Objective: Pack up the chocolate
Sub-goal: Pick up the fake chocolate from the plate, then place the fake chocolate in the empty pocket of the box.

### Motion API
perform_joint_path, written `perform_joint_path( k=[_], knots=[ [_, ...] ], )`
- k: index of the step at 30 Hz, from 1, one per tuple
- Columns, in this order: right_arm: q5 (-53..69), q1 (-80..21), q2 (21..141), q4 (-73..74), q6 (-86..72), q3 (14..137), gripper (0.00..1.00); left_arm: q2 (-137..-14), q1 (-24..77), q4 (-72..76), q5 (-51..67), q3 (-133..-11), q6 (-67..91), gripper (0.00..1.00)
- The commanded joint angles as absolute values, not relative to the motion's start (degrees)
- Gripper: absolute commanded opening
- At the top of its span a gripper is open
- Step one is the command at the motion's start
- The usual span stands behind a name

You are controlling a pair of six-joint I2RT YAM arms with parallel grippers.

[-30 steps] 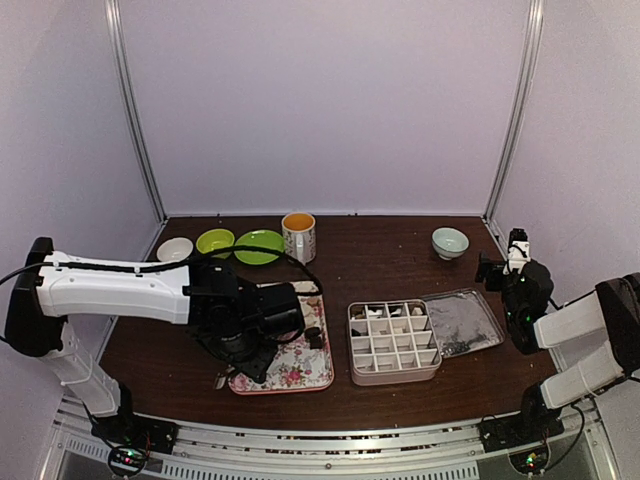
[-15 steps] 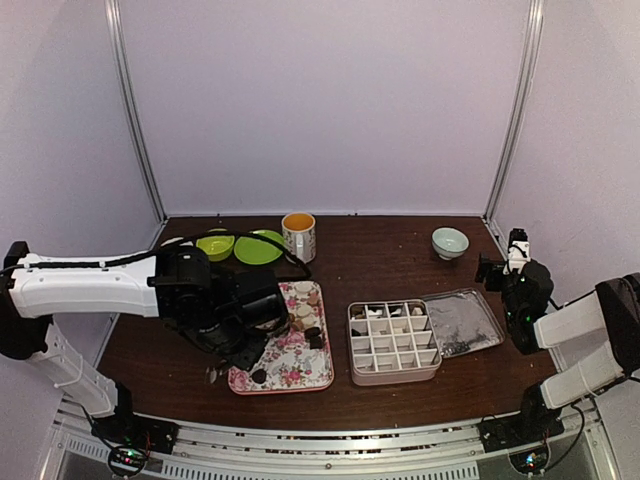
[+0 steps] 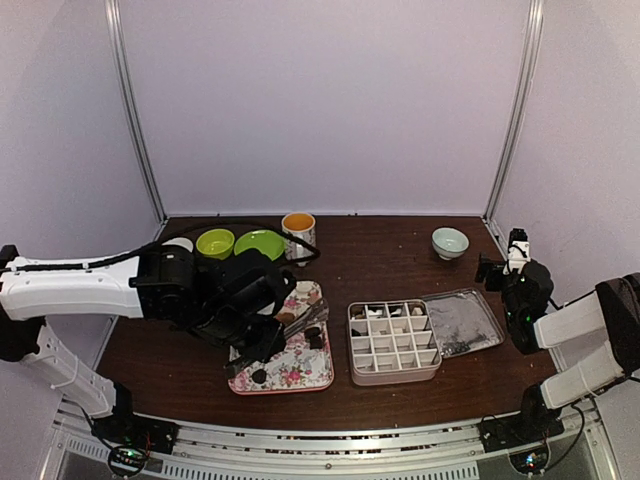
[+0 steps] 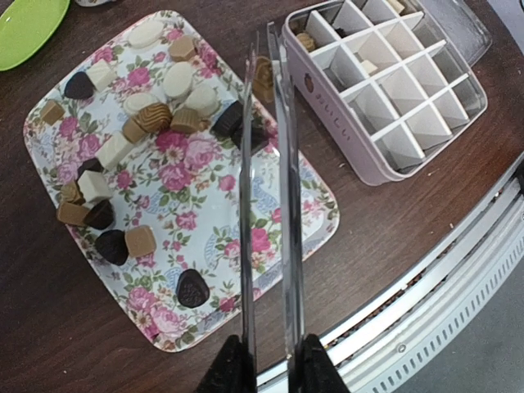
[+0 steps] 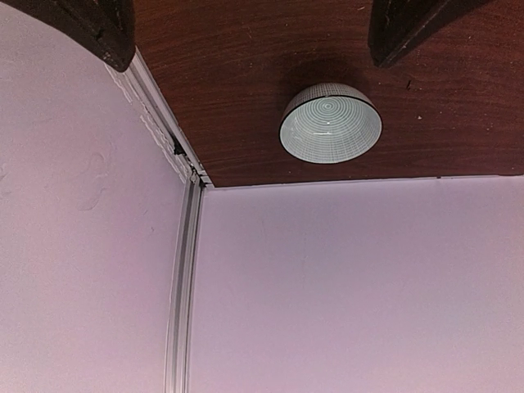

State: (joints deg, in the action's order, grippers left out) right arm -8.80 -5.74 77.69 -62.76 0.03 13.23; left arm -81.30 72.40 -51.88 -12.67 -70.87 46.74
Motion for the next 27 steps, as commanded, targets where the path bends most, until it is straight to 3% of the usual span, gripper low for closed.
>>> perform_joint_path(
  k=[1,27],
  knots=[
    [-9.04,-5.49,77.83,-62.75,0.0,14.01,1.0,-82.55,72.68,-39.95,-10.79,-70.2,43.35,0.21],
    [-8.93,-5.45,77.79,-62.75,0.0,14.03,1.0,-106.89,72.77,-22.36,-3.52,-86.15,34.48,0.21]
  ],
)
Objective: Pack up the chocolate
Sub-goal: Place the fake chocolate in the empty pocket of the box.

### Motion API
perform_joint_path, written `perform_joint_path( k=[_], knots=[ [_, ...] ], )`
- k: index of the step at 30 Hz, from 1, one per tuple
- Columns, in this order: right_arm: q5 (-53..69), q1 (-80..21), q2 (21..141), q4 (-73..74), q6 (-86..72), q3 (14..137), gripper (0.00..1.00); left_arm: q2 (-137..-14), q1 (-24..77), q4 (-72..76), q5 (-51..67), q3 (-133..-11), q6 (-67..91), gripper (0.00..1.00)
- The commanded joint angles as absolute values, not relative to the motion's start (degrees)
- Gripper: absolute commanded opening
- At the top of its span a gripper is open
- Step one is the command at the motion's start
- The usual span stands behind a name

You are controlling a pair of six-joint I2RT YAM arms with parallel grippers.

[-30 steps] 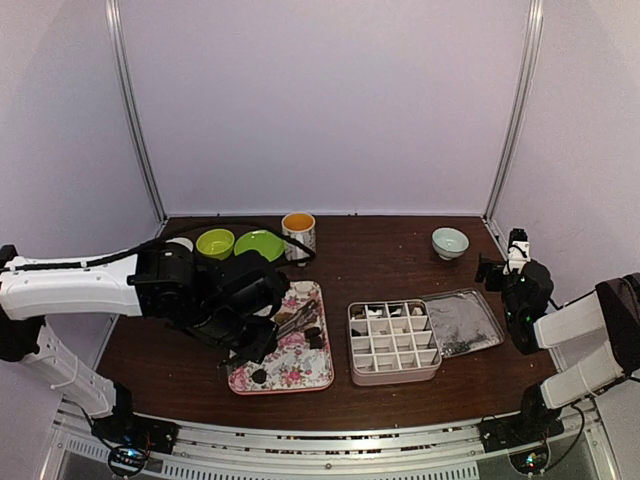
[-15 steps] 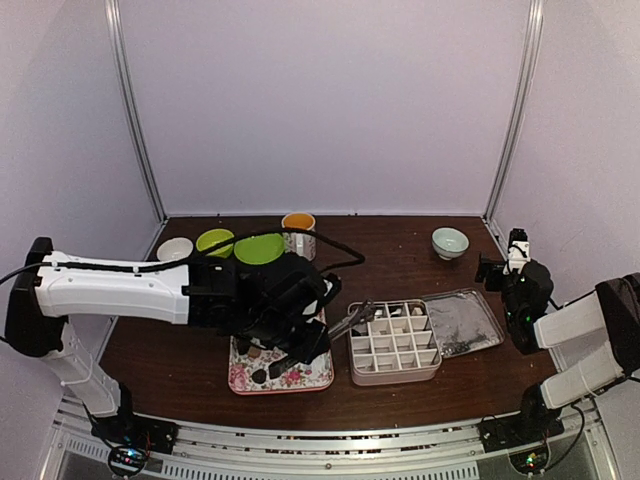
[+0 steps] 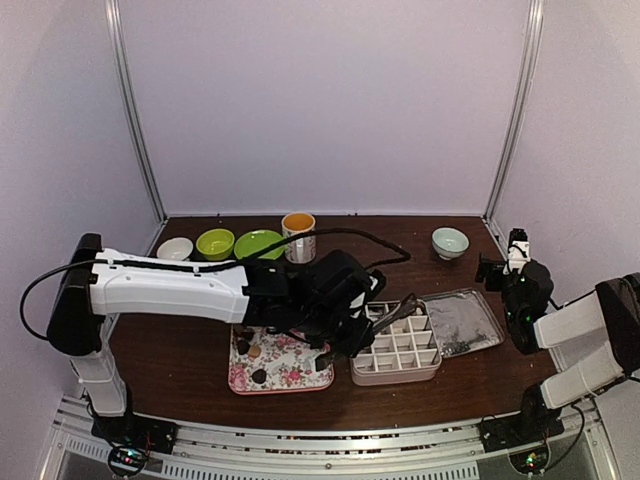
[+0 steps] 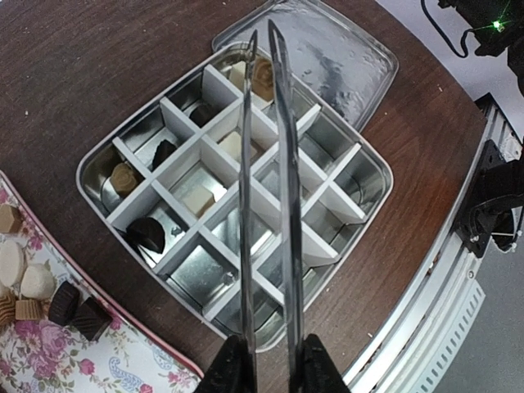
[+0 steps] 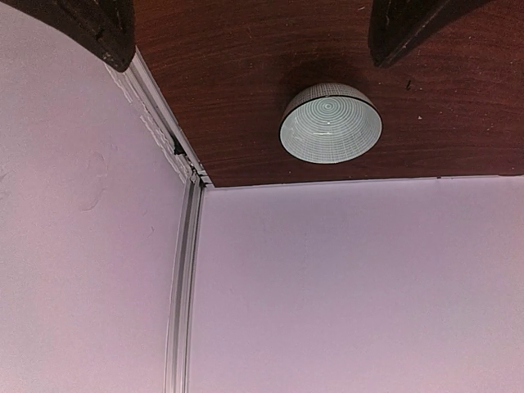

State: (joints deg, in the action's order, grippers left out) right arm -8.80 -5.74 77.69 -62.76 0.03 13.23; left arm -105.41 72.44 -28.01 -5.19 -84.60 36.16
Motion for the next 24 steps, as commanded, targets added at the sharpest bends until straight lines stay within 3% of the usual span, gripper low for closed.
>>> perform_joint_path(
  k=[1,19,24],
  knots=[
    [-8.96,-5.45,77.74,-62.75,0.0,13.98,1.0,-107.26,72.73,-21.51,-3.14,-86.18,34.47,0.21],
    [-8.94,-5.45,77.83,-62.75,0.04,13.98,1.0,-113.09,72.77,-20.74,-3.07,-89.36,33.74,0.22],
    [-8.96,-5.46,77.78,-62.75,0.0,14.03,1.0,-113.12,72.77,-20.61,-3.03,-89.09,33.72,0.31]
  ],
)
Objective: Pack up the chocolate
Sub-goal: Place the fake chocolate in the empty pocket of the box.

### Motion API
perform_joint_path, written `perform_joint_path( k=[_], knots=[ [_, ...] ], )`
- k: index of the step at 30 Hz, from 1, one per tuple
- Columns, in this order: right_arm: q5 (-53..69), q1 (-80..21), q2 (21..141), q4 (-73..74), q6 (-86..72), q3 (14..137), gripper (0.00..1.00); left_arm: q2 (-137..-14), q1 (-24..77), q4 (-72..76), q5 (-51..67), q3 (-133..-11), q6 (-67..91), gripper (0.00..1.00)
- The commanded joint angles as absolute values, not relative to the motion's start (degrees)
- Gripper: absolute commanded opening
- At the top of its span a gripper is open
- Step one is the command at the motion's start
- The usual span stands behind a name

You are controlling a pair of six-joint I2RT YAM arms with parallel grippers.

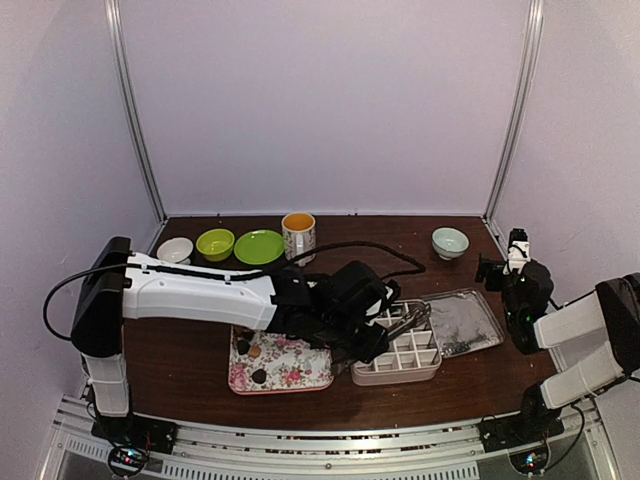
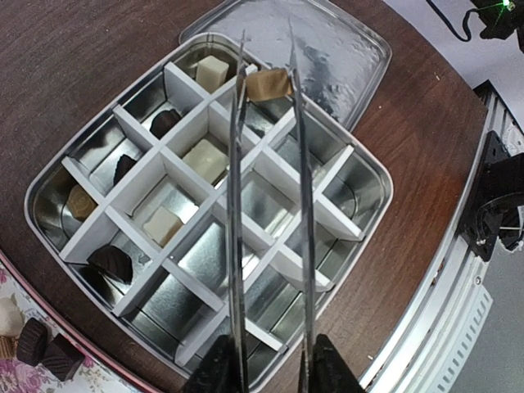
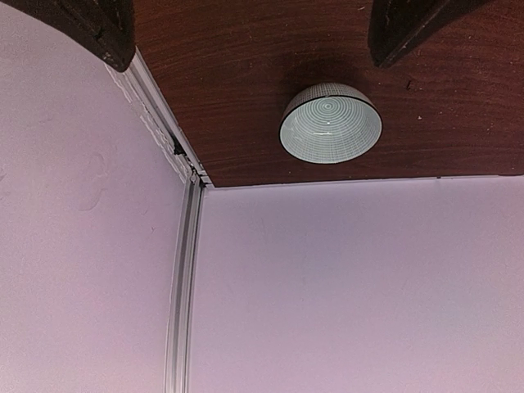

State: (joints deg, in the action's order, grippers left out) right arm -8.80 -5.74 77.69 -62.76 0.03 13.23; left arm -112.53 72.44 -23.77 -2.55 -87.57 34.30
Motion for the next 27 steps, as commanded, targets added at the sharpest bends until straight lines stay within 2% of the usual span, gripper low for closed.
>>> perform_joint_path(
  k=[1,10,17,27],
  knots=[
    [-8.94,-5.44,77.78,-62.75,0.0,14.05,1.0,-113.12,72.77,-20.55,-3.07,-89.04,33.78,0.33],
    [-8.96,-5.45,77.79,-62.75,0.0,13.99,1.0,-111.89,72.82,-21.97,-4.76,-89.34,34.05,0.35],
    [-8.92,-5.45,77.84,-62.75,0.0,13.99,1.0,-108.39,73.74,-25.89,-8.2,-88.17,35.58,0.32],
    [-8.96,-5.45,77.78,-62.75,0.0,14.02,1.0,-94.82,75.17,-34.22,-13.33,-78.27,41.88,0.32]
  ],
)
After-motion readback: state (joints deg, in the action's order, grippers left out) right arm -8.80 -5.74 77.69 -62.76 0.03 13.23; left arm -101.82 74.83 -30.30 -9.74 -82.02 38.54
